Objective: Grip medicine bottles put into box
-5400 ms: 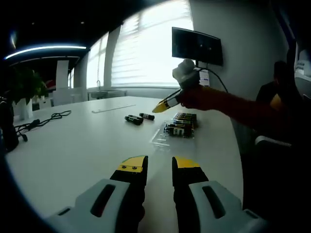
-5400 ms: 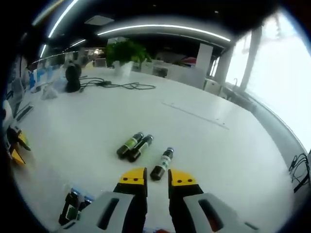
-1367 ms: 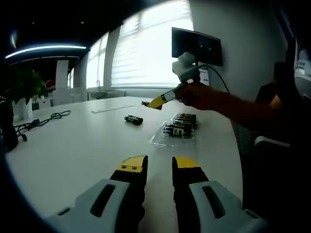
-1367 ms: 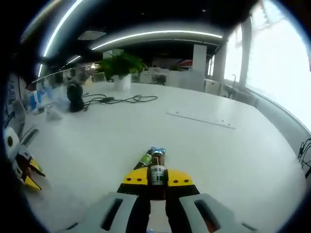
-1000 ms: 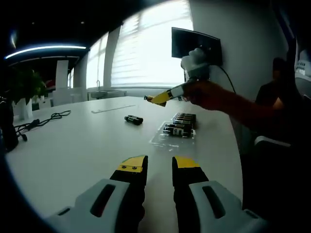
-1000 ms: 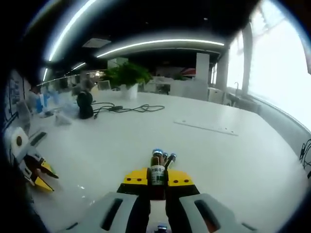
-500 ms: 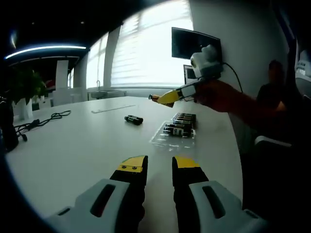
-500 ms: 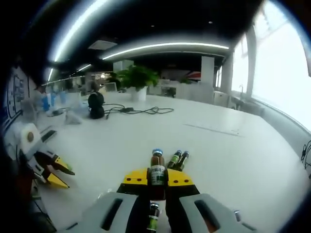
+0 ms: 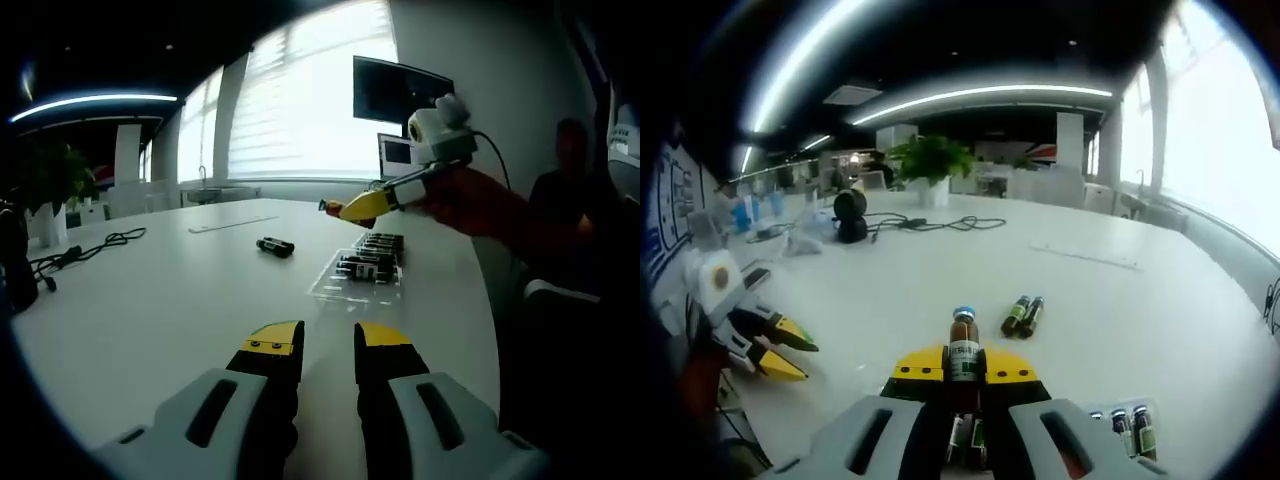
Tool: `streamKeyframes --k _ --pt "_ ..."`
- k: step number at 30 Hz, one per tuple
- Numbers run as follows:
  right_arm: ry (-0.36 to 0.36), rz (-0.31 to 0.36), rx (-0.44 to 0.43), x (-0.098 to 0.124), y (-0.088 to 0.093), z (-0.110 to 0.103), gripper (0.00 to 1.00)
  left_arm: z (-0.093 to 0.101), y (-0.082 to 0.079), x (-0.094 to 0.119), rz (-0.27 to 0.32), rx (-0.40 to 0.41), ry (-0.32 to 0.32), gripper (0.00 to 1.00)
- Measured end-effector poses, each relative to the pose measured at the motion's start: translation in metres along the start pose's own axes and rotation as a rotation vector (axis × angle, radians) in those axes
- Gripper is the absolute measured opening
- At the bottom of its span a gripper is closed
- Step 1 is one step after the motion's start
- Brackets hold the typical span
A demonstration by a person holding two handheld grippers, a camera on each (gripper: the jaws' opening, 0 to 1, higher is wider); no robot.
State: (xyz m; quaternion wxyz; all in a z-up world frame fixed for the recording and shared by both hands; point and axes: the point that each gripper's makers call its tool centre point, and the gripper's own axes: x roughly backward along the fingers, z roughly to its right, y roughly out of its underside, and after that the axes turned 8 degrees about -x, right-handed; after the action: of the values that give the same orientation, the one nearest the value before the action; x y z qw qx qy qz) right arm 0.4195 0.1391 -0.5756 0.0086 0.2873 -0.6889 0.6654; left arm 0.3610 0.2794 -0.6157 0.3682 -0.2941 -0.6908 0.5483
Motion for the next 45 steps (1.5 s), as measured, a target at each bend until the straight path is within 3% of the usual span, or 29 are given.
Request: streamKeyframes --k 19,45 --pt "-0.019 -0.061 -0.017 0.000 0.031 -0.020 0.07 0.000 0.000 0.000 0.002 0.003 0.000 0.14" --pt "0.017 -0.109 -0.042 -0.001 0.056 -0.023 0.07 0.000 -0.001 0.000 0.005 0.004 0.002 0.14"
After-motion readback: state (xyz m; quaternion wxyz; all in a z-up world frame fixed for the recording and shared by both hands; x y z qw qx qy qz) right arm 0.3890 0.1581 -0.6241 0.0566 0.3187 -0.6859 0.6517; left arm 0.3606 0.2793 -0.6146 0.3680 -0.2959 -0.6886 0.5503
